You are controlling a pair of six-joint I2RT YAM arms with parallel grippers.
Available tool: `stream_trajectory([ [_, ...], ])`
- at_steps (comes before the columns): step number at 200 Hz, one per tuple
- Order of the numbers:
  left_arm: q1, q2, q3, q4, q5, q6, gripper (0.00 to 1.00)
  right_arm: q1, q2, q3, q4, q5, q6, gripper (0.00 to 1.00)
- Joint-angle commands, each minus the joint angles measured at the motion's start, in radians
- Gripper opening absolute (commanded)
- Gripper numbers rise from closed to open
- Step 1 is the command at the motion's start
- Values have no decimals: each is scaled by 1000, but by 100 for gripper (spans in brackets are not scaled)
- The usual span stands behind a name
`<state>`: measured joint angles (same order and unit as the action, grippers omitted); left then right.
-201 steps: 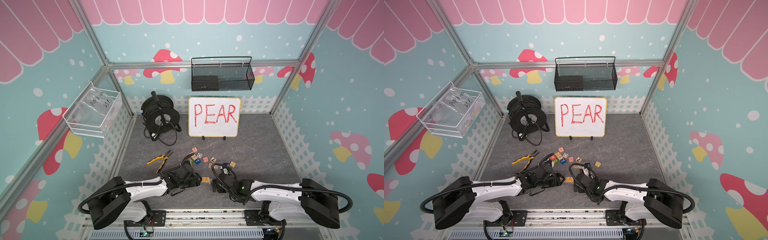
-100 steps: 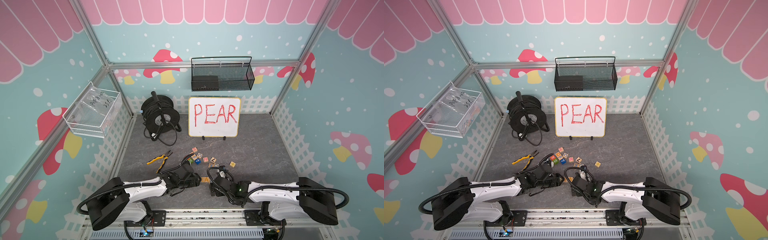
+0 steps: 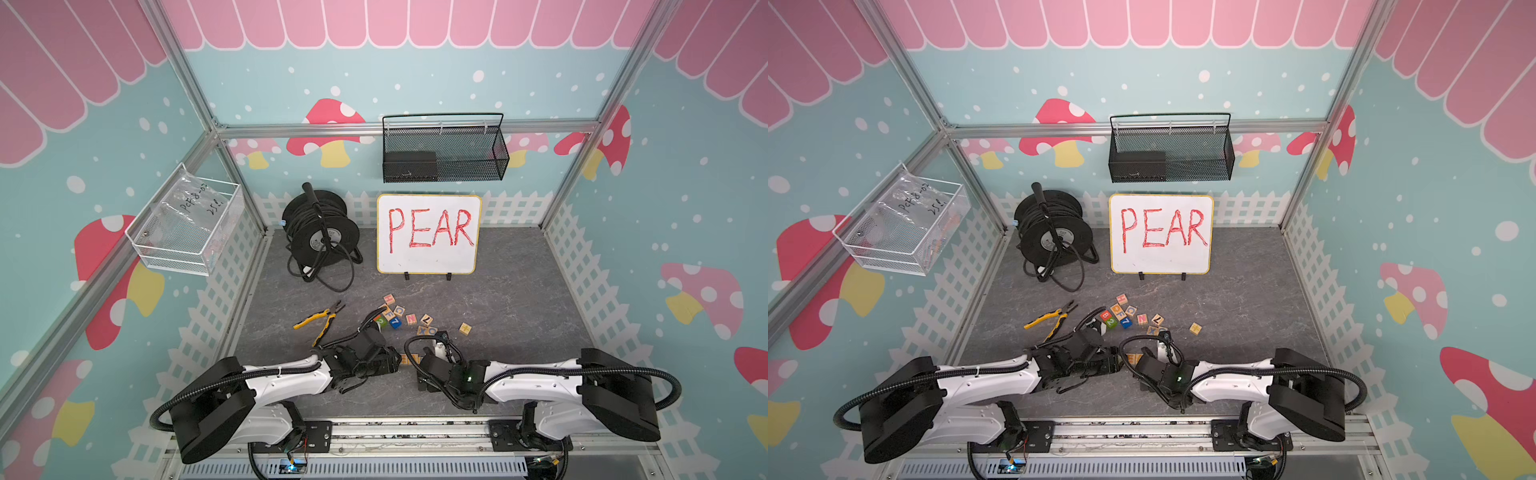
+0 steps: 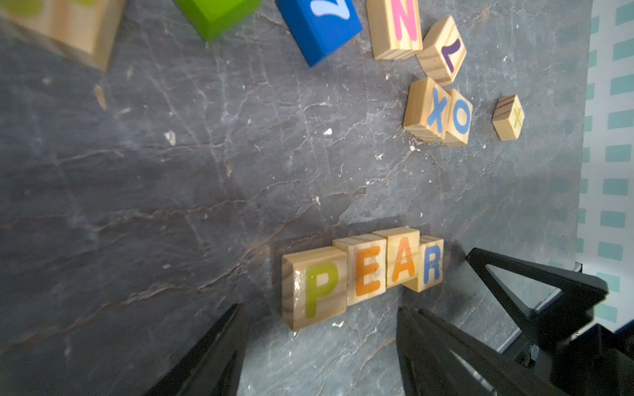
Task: Spell the uppercase word “pear” with letter blocks
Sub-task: Move the letter block to the center of the board.
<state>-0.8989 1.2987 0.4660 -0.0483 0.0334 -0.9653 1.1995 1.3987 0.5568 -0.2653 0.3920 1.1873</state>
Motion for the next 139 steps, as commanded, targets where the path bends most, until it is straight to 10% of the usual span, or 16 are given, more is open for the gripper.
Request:
stream_trajectory([
  [1,-5,4,-16,21,-16,-13,71,-7,118,-114,-182,-193,115,100],
  [139,-5,10,-35,59,-7,-9,71,3,196,-91,-206,-232,139,100],
])
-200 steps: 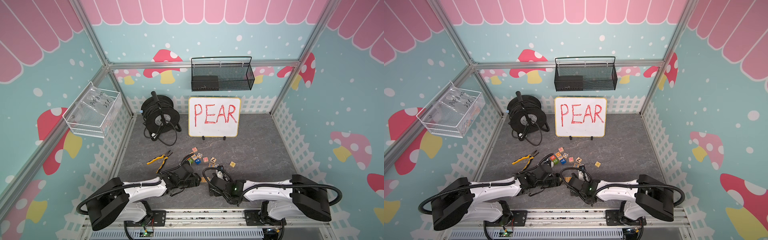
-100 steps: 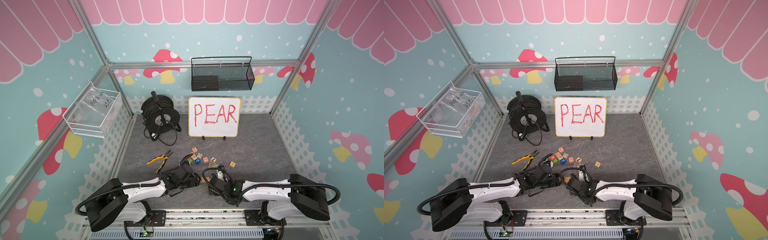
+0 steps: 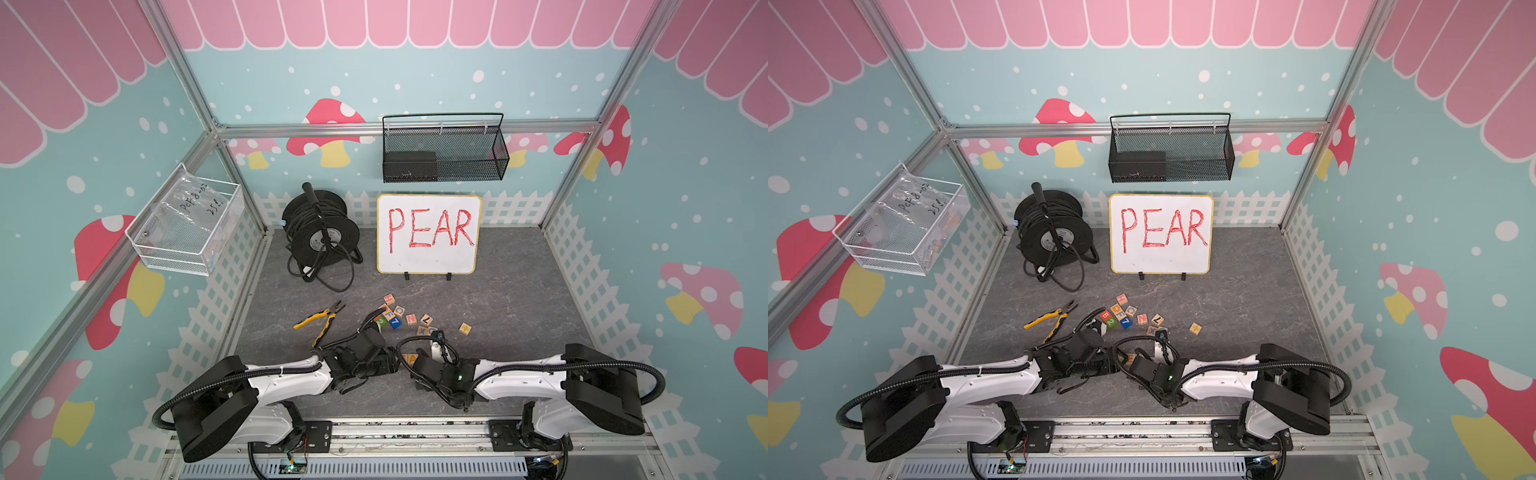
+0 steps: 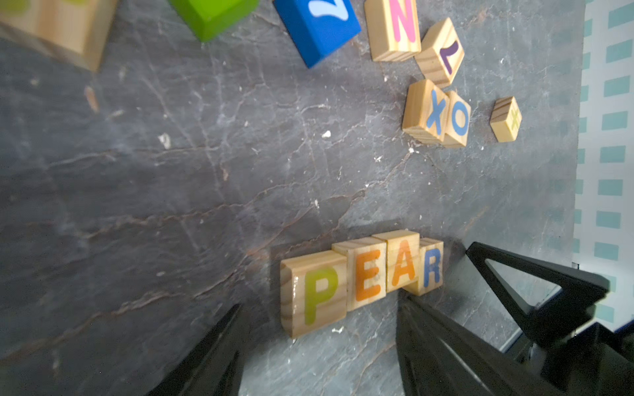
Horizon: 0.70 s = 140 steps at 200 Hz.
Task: Spell the uppercase word “pear” with letter blocks
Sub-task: Move the letter block to the center of the board.
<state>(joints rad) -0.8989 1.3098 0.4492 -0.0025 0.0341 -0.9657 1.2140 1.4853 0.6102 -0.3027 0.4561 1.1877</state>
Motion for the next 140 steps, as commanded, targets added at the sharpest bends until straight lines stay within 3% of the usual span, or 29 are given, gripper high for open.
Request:
stream_trajectory([
  [1,-5,-1,-18,14,-8,-8,71,-11,107,-146,-168,-297,140,100],
  [97,3,27,-14,54,37,41,71,12,-2,-210,-164,-347,227,99],
  [140,9,20,-35,88,49,43,71,26,36,-183,-203,-376,257,98],
])
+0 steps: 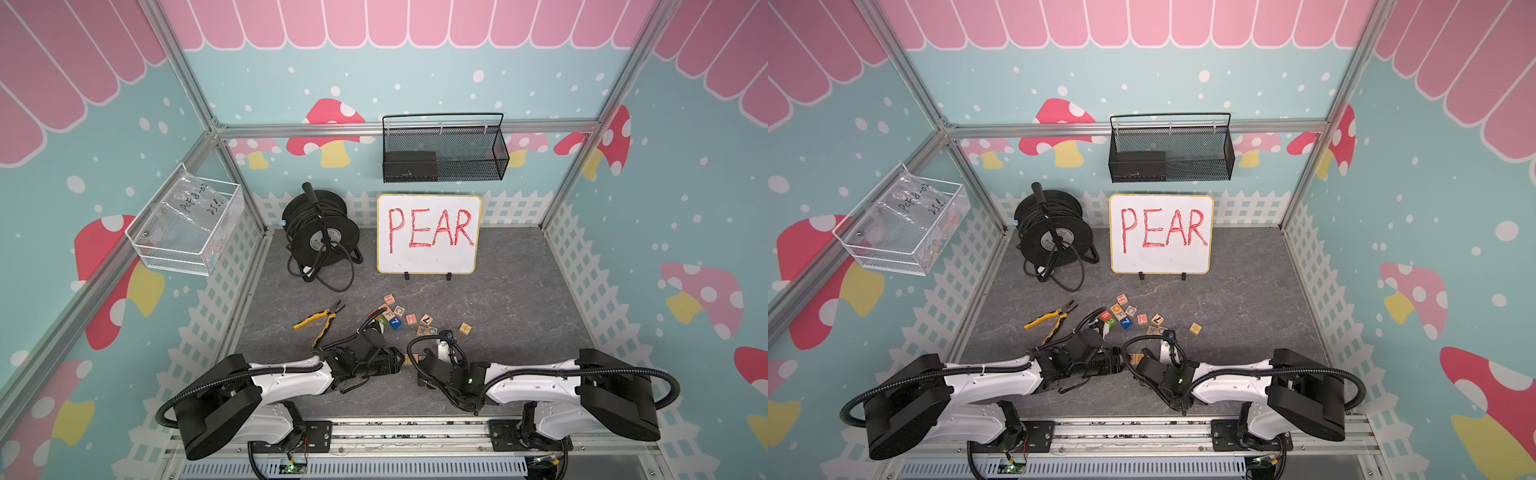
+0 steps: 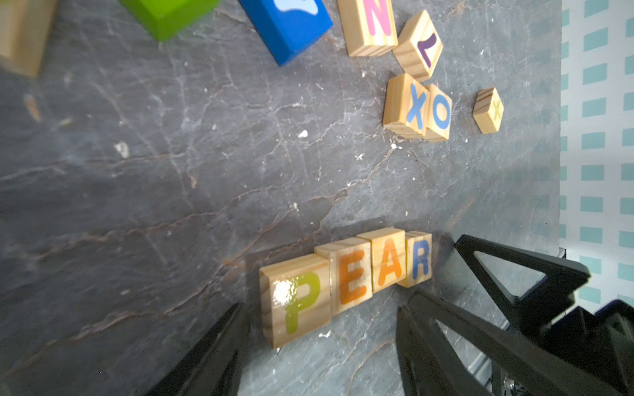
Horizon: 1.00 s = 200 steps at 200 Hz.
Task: Spell the uppercase word “pear” with letter blocks
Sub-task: Move the letter block to the center of the board.
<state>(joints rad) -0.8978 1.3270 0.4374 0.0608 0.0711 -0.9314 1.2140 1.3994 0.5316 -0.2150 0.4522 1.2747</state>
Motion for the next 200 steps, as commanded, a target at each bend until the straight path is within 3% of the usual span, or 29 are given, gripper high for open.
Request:
stream_trajectory([
  [1,8,2,-23,25,12,9,71,30,125,-102,-296,-372,172,98],
  [101,48,-34,-49,44,44,40,71,110,160,-102,-340,-426,333,98],
  [200,65,-135,-15,-80,62,100,71,102,310,-32,-377,-415,335,97],
])
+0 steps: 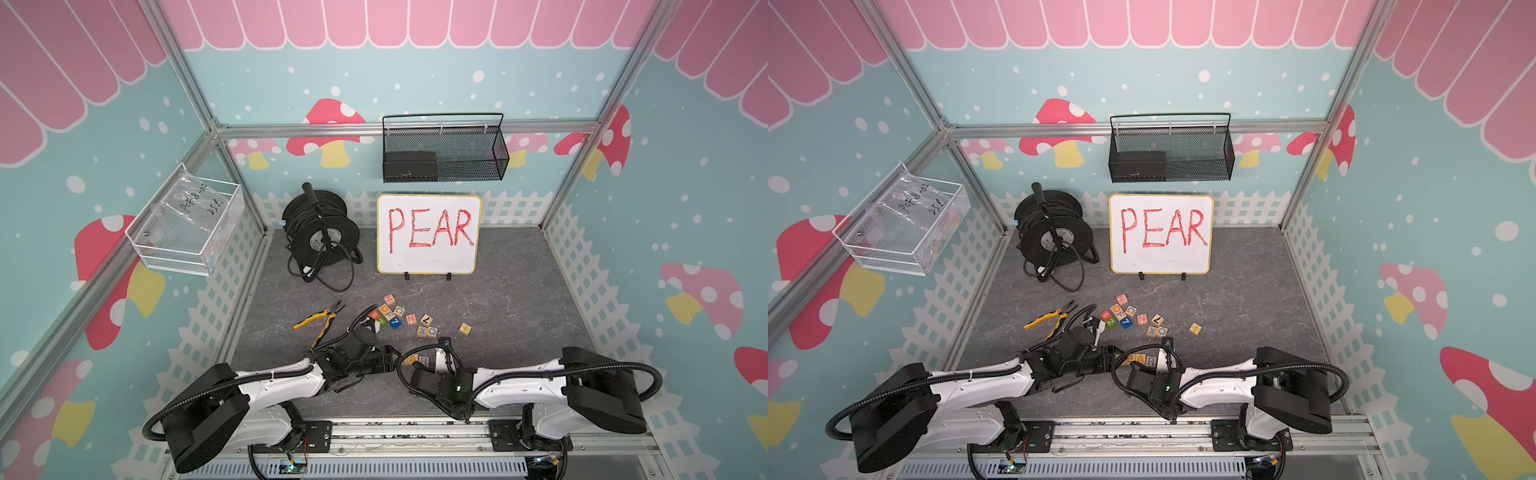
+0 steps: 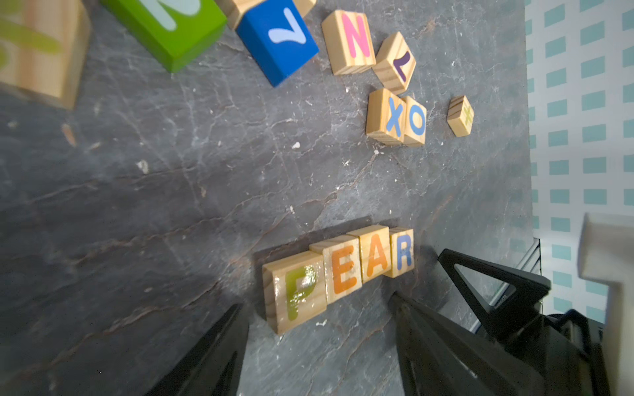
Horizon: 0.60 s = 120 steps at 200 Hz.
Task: Spell the uppercase word “pear” with letter blocks
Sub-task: Move the letter block to the center of the board.
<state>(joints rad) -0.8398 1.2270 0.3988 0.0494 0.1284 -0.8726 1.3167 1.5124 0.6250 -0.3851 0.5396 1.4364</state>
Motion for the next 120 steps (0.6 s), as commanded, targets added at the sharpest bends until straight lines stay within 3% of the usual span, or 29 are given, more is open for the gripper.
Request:
stream_trajectory([
  [1,7,-37,24,-70,5,43,71,0,201,-125,-205,-502,173,97],
  [120,18,-131,24,-137,-11,69,71,-7,206,-130,-216,-492,237,97],
])
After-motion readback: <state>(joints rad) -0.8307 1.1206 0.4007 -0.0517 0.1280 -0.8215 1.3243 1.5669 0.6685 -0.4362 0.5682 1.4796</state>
